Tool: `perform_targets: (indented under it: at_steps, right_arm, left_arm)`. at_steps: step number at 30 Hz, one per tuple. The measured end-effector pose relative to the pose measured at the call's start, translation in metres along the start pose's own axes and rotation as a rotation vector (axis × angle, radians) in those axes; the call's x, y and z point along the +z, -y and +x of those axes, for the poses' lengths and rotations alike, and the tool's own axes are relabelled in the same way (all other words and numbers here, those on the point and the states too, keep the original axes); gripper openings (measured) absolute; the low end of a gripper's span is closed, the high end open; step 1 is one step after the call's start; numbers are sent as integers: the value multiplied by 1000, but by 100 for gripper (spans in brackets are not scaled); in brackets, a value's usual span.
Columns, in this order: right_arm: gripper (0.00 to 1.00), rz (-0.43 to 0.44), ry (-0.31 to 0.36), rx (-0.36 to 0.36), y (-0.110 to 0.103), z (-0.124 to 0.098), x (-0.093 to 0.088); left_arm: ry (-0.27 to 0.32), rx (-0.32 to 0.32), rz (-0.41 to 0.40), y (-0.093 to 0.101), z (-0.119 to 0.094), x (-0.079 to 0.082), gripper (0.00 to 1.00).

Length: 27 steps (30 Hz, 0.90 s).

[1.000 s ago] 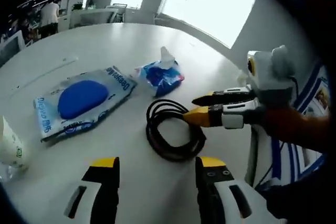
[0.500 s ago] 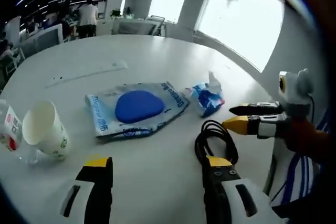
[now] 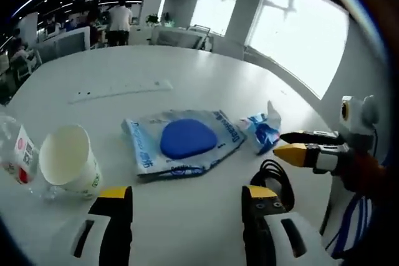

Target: Arrange the tabletop items into an orderly group along one side of the table until the central work area is clear of visible clutter.

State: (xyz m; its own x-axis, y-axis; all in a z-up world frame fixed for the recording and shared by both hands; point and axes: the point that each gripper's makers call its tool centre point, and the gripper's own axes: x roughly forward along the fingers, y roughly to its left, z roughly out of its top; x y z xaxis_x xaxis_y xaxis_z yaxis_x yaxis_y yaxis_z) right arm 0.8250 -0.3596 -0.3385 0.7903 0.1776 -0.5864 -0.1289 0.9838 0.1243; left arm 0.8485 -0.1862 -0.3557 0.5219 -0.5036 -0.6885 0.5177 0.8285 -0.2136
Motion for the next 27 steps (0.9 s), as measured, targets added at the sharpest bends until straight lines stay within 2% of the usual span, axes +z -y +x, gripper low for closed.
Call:
perform_targets:
  at_steps: [7,11,15,22,27]
  right_arm:
    - [43,22,12,21,-2,15,6]
    - [41,17,7,26,-7,23,6]
    - [40,25,-1,24,-7,31,4]
    - [40,37,-25,-7,-5,39,3]
    - [38,36,-44,-24,0,47,-1]
  left_arm:
    - [63,-1,-87,-6,7,15,62]
    - [101,-13,-84,-4,11,22,56]
    - [99,-3,-79,-6,17,21,54]
    - [93,55,-46,-16,27,19,55]
    - [93,61,-58,-19,35,20,55]
